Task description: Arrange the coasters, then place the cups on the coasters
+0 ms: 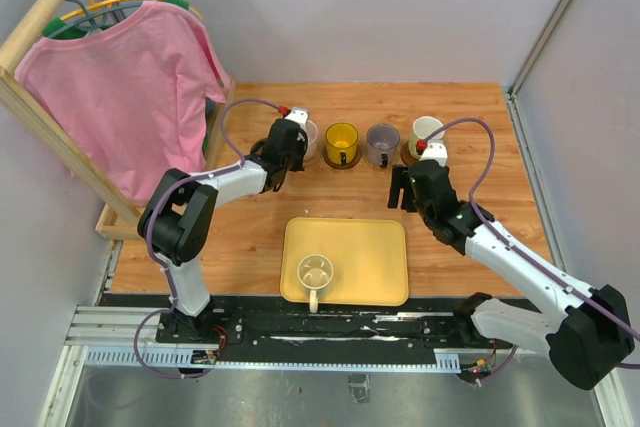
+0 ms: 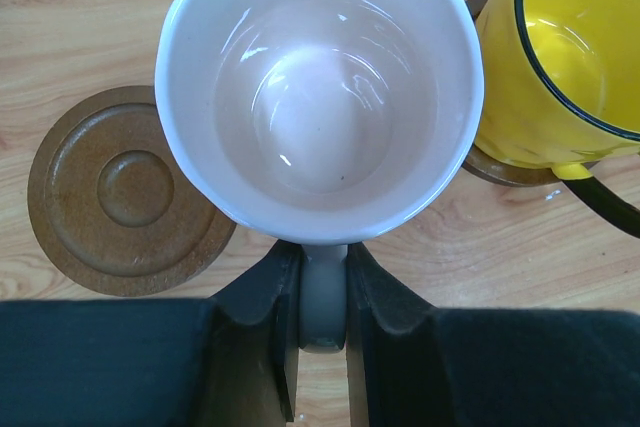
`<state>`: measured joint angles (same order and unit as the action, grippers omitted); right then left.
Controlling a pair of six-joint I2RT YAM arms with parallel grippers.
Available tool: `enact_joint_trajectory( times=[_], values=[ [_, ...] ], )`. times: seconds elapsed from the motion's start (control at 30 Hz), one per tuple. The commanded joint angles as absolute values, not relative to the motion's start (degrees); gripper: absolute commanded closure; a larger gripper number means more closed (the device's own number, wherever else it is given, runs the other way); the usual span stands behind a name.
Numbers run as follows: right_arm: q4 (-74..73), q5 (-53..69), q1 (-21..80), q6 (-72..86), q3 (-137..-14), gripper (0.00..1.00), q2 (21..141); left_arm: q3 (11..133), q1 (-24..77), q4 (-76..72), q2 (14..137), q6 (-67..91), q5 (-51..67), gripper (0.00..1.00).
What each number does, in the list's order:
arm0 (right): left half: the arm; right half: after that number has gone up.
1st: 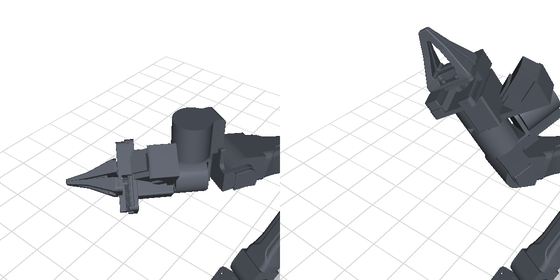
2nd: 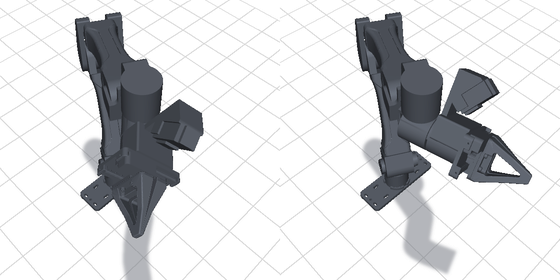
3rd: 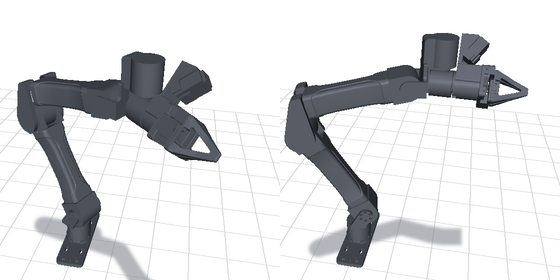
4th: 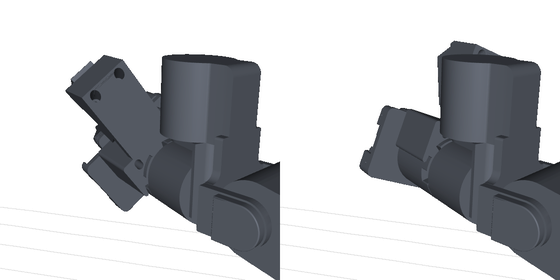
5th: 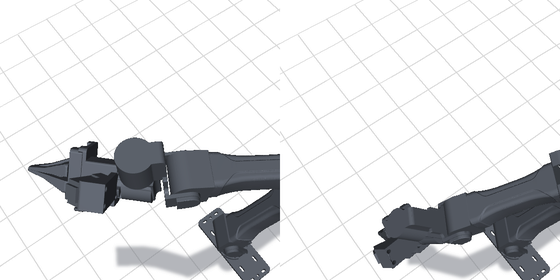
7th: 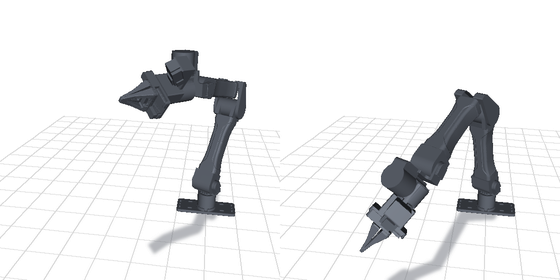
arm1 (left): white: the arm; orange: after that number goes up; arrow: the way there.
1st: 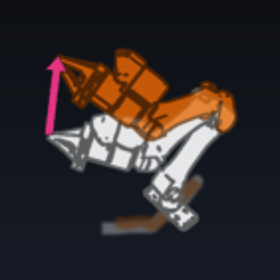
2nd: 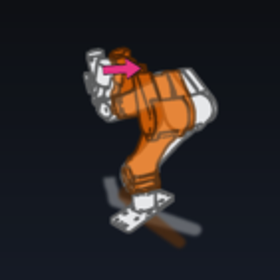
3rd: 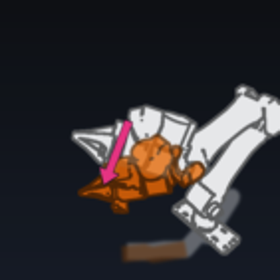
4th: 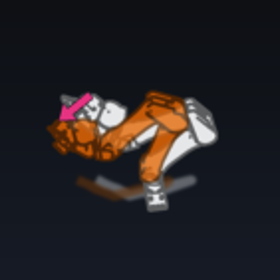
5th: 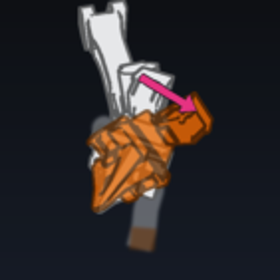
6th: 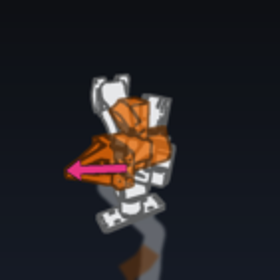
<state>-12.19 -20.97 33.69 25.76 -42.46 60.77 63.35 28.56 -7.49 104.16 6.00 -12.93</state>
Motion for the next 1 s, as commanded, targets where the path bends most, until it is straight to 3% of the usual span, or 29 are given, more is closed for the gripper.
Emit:
enact_joint_trajectory(
  times=[0.0, 0.97],
  values=[
    [-12.5, -21.0, 32.7, 26.5, -43.8, 0.26, 61.5, 66.0, 28.1, -13.7, 104.1, 6.4, -13.7, 0.99],
    [-11.7, -19.2, 32.8, 26.4, -45.0, 0.26, 64.1, 67.1, 28.2, -11.9, 105.9, 6.7, -14.9, 0.99]
  ],
)
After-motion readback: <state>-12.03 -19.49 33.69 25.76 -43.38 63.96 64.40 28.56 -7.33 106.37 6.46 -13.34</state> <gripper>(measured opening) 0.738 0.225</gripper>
